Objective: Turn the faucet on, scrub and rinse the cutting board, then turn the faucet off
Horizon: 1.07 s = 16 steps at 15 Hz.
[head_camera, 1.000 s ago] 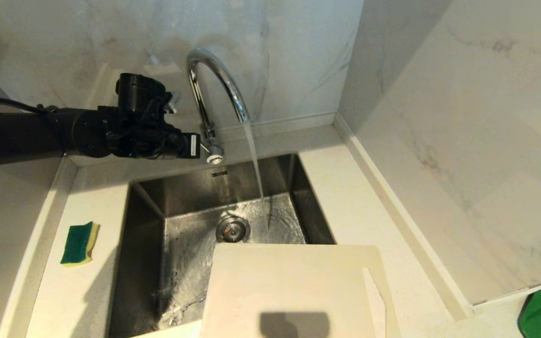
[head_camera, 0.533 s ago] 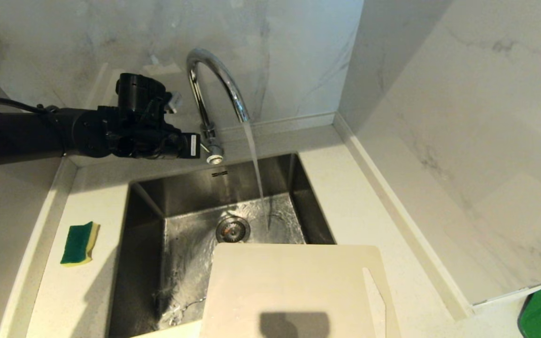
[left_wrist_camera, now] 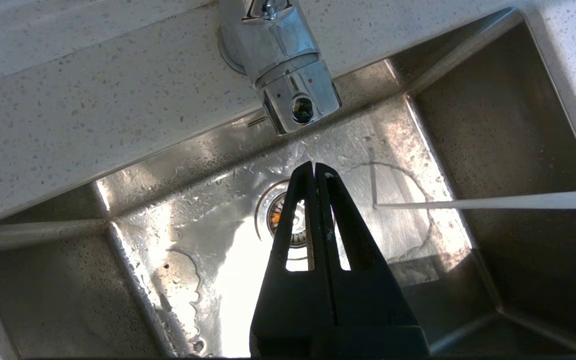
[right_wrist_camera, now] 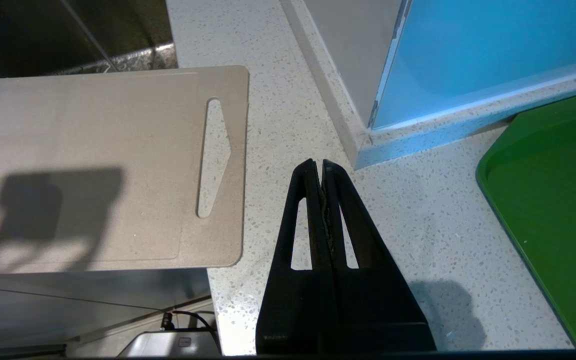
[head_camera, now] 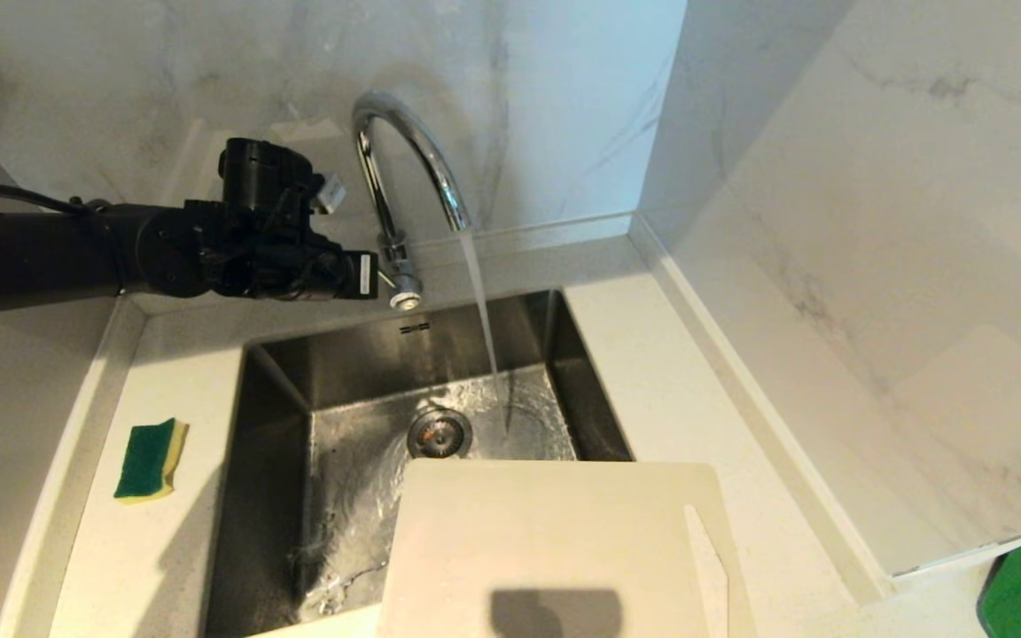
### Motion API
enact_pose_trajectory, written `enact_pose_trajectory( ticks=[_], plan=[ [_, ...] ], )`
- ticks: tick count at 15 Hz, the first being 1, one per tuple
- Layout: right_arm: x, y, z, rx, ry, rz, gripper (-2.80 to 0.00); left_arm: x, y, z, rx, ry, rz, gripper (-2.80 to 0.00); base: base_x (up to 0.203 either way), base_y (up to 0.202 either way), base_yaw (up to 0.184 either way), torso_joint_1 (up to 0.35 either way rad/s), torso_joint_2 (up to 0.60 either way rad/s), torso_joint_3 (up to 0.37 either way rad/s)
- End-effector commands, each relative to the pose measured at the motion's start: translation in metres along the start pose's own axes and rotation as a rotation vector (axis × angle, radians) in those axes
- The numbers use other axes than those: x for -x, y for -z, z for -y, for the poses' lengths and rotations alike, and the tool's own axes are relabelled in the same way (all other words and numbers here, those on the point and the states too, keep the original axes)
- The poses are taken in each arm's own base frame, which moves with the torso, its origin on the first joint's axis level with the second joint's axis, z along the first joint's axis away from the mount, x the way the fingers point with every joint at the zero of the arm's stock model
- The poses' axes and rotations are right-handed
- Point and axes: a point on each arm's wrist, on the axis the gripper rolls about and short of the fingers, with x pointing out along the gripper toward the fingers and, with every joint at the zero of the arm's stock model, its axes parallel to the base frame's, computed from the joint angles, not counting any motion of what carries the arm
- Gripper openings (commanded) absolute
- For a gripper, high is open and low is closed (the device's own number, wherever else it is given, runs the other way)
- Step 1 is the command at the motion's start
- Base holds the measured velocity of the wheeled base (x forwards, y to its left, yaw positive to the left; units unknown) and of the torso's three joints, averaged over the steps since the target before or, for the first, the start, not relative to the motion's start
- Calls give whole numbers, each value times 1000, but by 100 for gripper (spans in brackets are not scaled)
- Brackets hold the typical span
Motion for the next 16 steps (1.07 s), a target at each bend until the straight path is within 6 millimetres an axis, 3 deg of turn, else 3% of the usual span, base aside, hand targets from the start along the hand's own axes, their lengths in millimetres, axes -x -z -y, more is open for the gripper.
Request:
enact_pose_trajectory(
  ticks=[1, 16],
  plan=[
    [0, 0, 0, 0, 0, -1, -280, 0, 0, 0, 1, -1, -1, -280, 0, 0, 0, 0, 0, 0],
    [0, 0, 0, 0, 0, -1, -280, 0, 0, 0, 1, -1, -1, -280, 0, 0, 0, 0, 0, 0]
  ],
)
